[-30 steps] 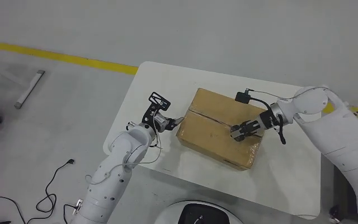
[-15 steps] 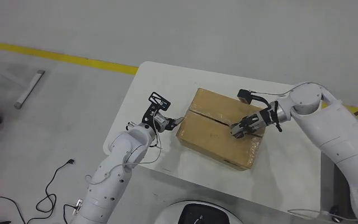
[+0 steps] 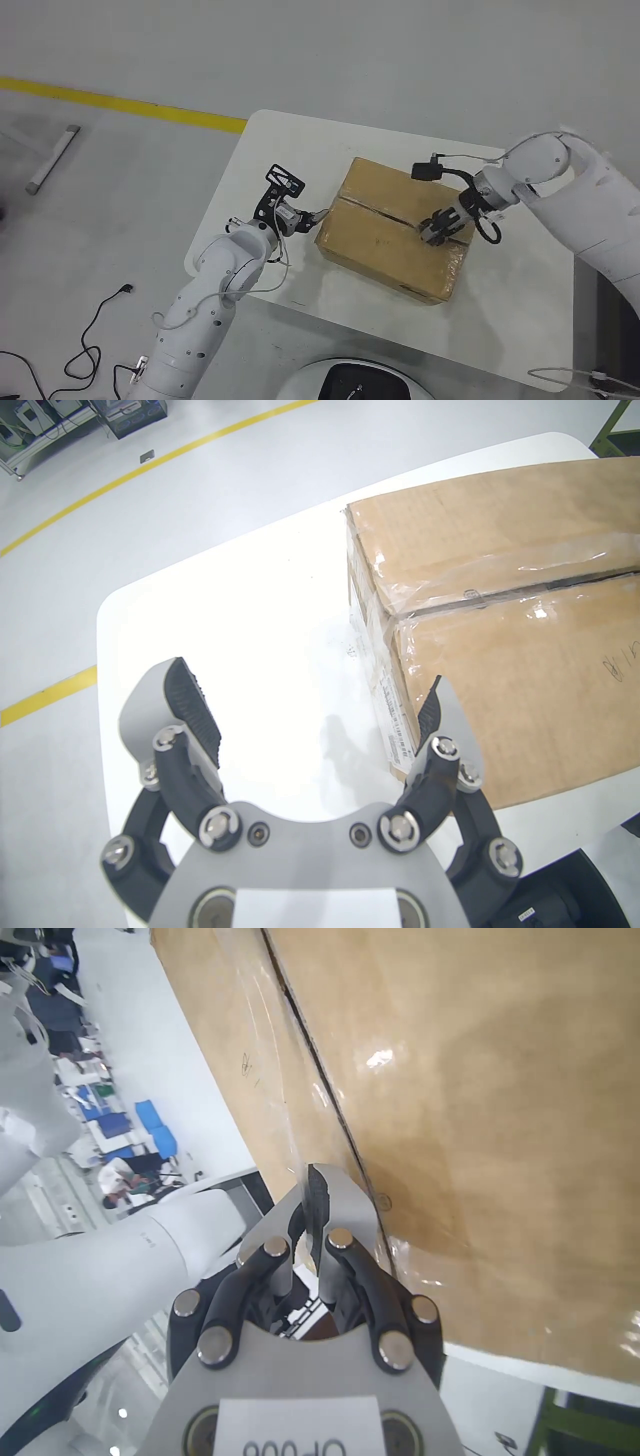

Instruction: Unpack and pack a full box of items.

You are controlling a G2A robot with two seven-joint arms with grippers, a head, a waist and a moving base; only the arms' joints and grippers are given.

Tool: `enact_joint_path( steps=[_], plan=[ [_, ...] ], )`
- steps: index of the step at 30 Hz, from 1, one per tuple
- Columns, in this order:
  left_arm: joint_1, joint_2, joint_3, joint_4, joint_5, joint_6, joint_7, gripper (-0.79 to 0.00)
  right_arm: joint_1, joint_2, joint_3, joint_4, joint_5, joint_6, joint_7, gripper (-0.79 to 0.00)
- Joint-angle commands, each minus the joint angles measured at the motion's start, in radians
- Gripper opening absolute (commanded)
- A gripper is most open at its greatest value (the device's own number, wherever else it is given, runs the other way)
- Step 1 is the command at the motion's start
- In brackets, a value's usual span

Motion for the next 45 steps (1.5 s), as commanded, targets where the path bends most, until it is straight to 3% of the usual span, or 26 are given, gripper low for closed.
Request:
enact_joint_path(
  steps=[1,6,19,37,43,44,45],
  plan=[
    [0.0,0.0,0.0,0.0,0.0,0.0,0.0,0.0,0.016,0.012,-0.005,-0.051,-0.073,-0.01,0.0,-0.785],
    [0.0,0.0,0.0,0.0,0.0,0.0,0.0,0.0,0.027,0.036,-0.012,-0.158,-0.223,-0.002,0.0,-0.785],
    [0.0,0.0,0.0,0.0,0.0,0.0,0.0,0.0,-0.002,0.043,-0.003,-0.172,-0.227,0.001,-0.024,-0.785],
    [0.0,0.0,0.0,0.0,0.0,0.0,0.0,0.0,0.026,-0.003,-0.051,-0.106,-0.211,0.047,0.0,-0.785],
    [0.014,0.002,-0.008,-0.042,-0.018,-0.018,0.073,0.0,0.037,-0.007,-0.066,-0.091,-0.207,0.044,0.0,-0.785],
    [0.012,0.002,-0.006,-0.046,-0.02,-0.026,0.08,-0.114,0.038,-0.007,-0.068,-0.09,-0.206,0.044,0.0,-0.785],
    [0.009,0.001,-0.003,-0.051,-0.019,-0.031,0.086,-0.388,0.038,-0.007,-0.069,-0.09,-0.208,0.044,0.0,-0.785]
  ],
)
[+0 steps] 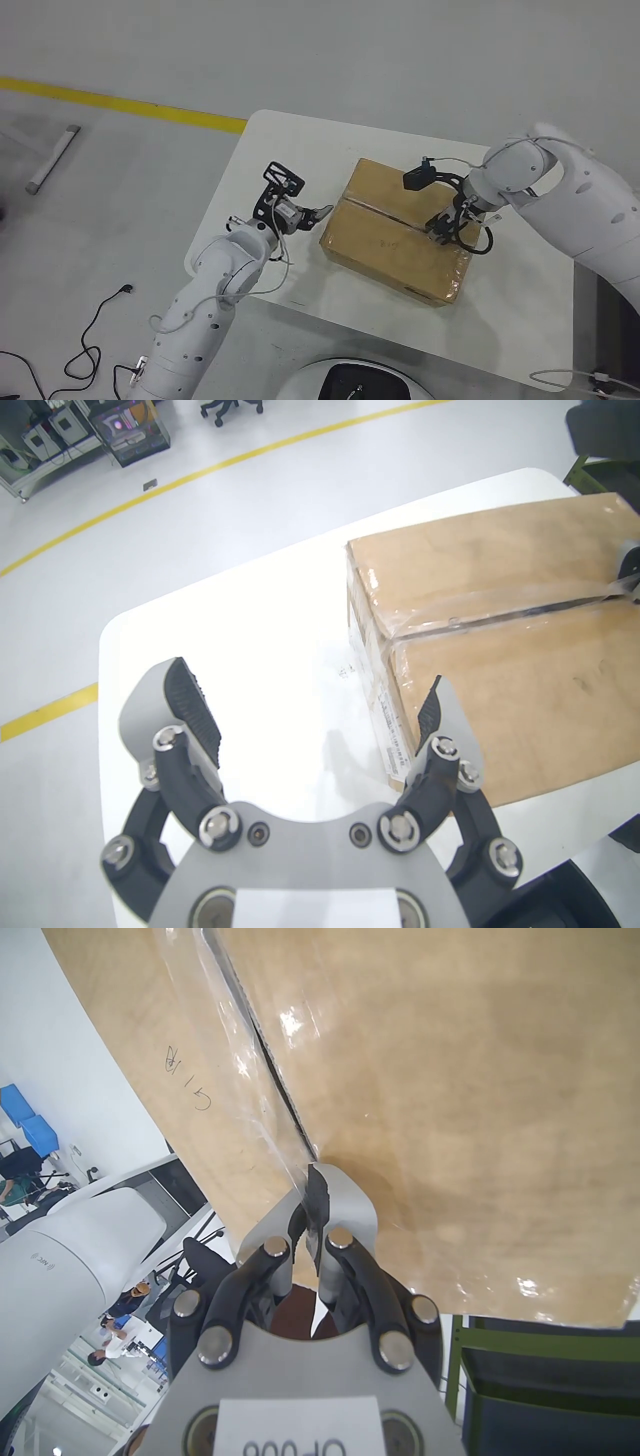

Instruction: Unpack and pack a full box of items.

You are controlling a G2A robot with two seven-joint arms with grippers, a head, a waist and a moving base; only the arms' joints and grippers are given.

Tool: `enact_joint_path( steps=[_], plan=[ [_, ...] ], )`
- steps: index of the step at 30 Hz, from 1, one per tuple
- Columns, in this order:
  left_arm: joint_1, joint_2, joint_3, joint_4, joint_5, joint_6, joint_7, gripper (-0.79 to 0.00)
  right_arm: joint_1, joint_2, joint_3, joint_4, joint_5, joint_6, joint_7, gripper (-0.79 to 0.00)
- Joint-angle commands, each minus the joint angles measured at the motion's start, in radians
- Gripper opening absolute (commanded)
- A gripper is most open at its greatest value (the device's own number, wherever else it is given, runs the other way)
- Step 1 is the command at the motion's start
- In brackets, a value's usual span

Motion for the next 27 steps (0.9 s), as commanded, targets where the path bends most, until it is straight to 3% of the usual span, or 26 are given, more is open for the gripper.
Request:
enact_joint_path(
  steps=[1,3,19,27],
  plan=[
    [-0.008,-0.001,0.009,-0.008,-0.002,-0.009,0.013,-0.628,0.001,0.0,-0.003,0.0,-0.001,0.0,0.0,-0.785],
    [-0.018,-0.005,0.024,-0.005,-0.022,-0.018,0.02,-0.785,0.001,0.0,-0.005,-0.003,-0.004,0.0,0.0,-0.785],
    [-0.027,-0.009,0.05,-0.009,-0.028,-0.042,0.06,-0.785,-0.005,0.0,-0.002,-0.024,-0.022,0.006,0.0,-0.785],
    [-0.118,-0.034,0.153,0.092,-0.046,-0.053,0.073,-0.785,-0.013,0.004,0.004,-0.035,-0.033,0.021,0.0,-0.785]
  ],
)
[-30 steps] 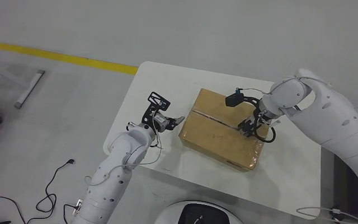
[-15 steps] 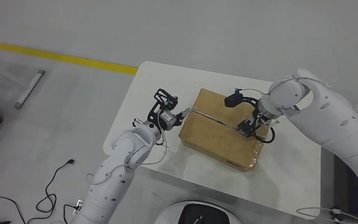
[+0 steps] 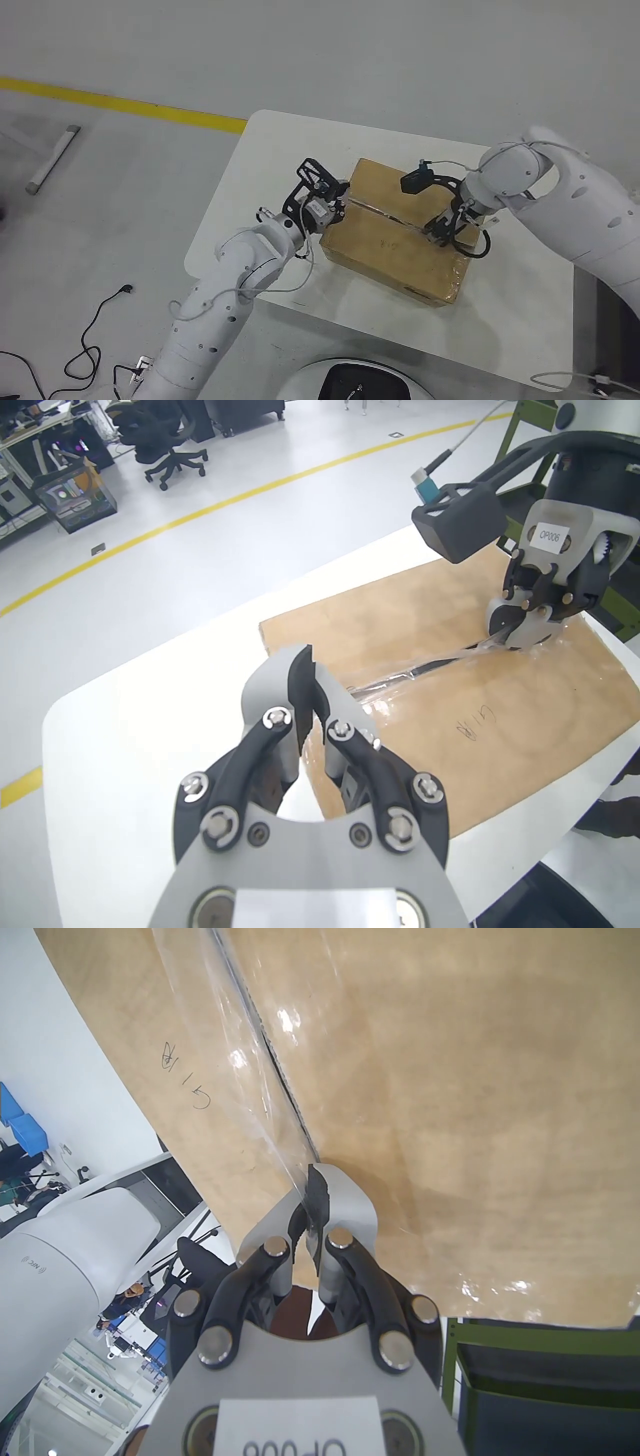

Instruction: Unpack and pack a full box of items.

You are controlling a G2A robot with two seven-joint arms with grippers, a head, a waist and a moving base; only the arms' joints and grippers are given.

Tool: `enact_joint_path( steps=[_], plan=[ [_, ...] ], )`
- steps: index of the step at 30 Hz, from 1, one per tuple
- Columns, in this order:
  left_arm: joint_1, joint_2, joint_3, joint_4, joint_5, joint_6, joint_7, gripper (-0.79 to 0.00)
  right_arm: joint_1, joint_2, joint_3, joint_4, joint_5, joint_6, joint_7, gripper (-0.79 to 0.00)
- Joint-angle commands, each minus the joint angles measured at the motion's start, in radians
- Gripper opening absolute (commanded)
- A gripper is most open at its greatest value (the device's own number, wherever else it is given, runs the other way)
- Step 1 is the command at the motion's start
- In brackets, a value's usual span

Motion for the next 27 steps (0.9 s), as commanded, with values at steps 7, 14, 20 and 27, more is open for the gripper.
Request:
enact_joint_path(
  steps=[7,14,20,27],
  plan=[
    [-0.086,-0.031,0.075,0.126,-0.051,0.039,0.018,-0.785,-0.009,0.008,0.01,-0.012,-0.007,0.018,0.0,-0.785],
    [-0.137,-0.057,0.123,0.201,-0.107,0.059,0.012,-0.785,-0.012,0.013,0.016,-0.026,-0.012,0.028,0.0,-0.785],
    [-0.16,-0.073,0.161,0.246,-0.109,0.058,0.0,-0.785,-0.014,0.016,0.02,-0.029,-0.014,0.029,0.0,-0.785],
    [-0.17,-0.085,0.182,0.279,-0.109,0.06,-0.016,-0.785,-0.016,0.022,0.023,-0.031,-0.014,0.033,0.0,-0.733]
  ],
)
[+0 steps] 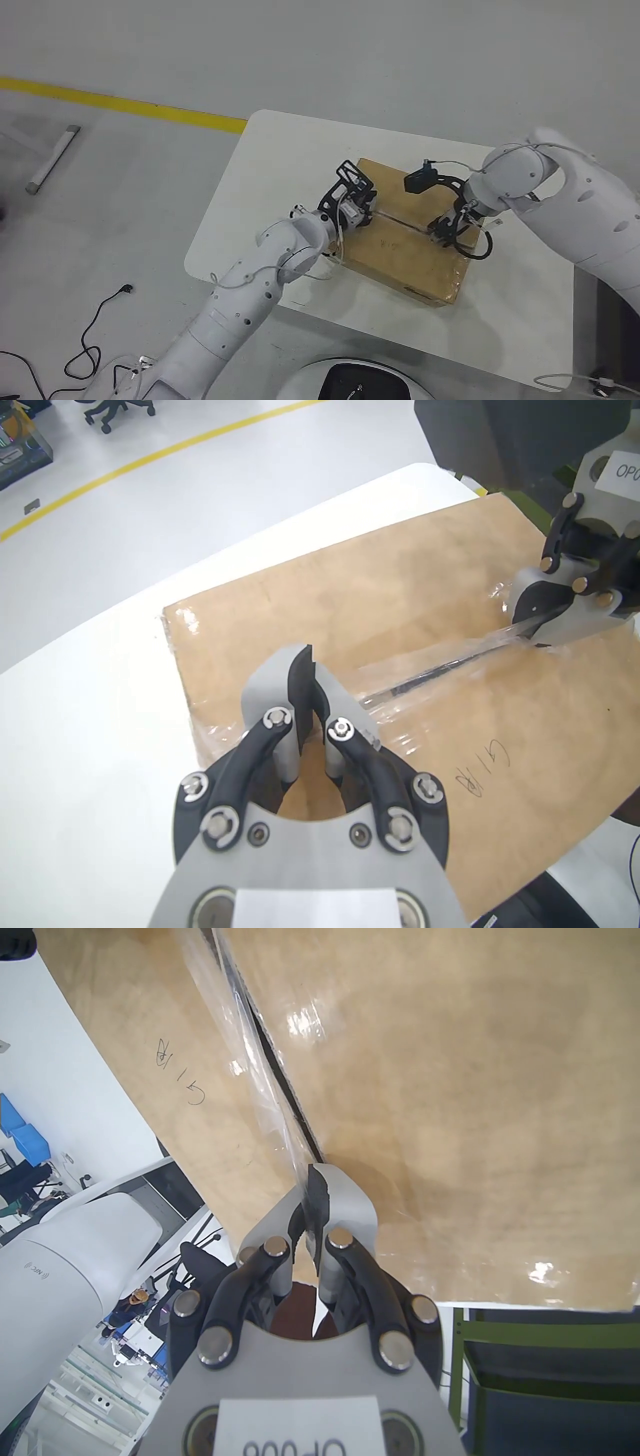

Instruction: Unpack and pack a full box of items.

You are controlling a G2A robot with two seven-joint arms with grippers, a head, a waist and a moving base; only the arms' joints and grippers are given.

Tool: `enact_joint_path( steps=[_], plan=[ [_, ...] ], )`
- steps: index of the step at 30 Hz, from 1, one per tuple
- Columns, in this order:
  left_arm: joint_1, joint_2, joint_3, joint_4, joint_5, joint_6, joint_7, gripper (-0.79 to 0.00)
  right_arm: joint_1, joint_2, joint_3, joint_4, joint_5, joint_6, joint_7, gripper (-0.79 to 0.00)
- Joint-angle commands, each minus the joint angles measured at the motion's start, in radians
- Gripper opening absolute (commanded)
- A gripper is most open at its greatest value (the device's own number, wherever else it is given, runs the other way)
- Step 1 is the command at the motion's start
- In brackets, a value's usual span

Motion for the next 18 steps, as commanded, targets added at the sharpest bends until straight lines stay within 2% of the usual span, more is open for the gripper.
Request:
enact_joint_path(
  steps=[1,5,11,16,18],
  plan=[
    [-0.002,-0.002,0.002,0.004,0.003,0.0,-0.002,-0.785,-0.001,0.002,0.0,-0.001,0.0,0.0,0.0,-0.646],
    [-0.004,-0.006,0.003,0.006,0.004,0.002,-0.003,-0.785,0.0,0.007,0.003,-0.006,0.002,0.003,0.0,-0.613],
    [-0.003,-0.011,0.001,0.009,0.008,-0.001,-0.003,-0.785,0.006,0.032,0.014,-0.008,0.001,0.021,0.0,-0.514],
    [0.0,-0.014,0.002,0.012,0.014,-0.006,-0.004,-0.785,0.003,0.071,0.038,-0.018,0.019,0.03,0.0,-0.477],
    [0.001,-0.015,0.0,0.012,0.014,-0.007,-0.003,-0.785,-0.003,0.09,0.065,-0.024,0.042,0.032,0.0,-0.511]
  ],
)
